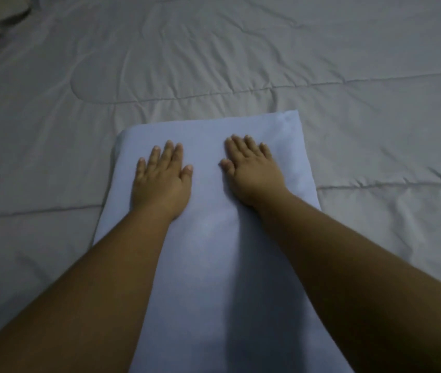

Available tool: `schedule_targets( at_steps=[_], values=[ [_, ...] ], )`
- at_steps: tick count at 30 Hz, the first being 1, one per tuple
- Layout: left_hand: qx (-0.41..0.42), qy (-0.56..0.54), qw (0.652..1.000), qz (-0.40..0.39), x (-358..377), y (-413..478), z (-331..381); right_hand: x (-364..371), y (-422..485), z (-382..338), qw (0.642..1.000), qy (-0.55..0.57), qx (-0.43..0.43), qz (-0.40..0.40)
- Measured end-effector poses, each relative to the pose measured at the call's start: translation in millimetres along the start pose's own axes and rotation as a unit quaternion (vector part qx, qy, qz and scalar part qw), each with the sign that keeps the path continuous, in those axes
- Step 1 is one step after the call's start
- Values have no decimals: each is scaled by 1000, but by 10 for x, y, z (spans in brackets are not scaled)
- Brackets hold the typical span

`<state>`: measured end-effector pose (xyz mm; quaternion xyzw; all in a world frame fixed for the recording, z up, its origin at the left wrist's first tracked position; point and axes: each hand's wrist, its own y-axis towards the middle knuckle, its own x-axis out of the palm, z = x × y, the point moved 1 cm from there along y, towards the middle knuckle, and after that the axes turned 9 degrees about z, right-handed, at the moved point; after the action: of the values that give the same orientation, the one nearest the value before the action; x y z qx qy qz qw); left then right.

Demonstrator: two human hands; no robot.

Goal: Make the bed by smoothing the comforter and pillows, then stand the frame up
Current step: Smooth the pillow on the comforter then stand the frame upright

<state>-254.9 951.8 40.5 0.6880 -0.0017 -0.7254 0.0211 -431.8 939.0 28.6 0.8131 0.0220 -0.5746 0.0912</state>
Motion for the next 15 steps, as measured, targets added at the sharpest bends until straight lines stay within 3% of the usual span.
schedule_targets(
  at_steps=[3,15],
  values=[
    [-29,6,999,16,-7,-34,-169,-37,12,219,998,-19,66,10],
    [-32,-6,999,31,-30,-702,-276,-107,-610,92,995,-29,94,17]
  ],
)
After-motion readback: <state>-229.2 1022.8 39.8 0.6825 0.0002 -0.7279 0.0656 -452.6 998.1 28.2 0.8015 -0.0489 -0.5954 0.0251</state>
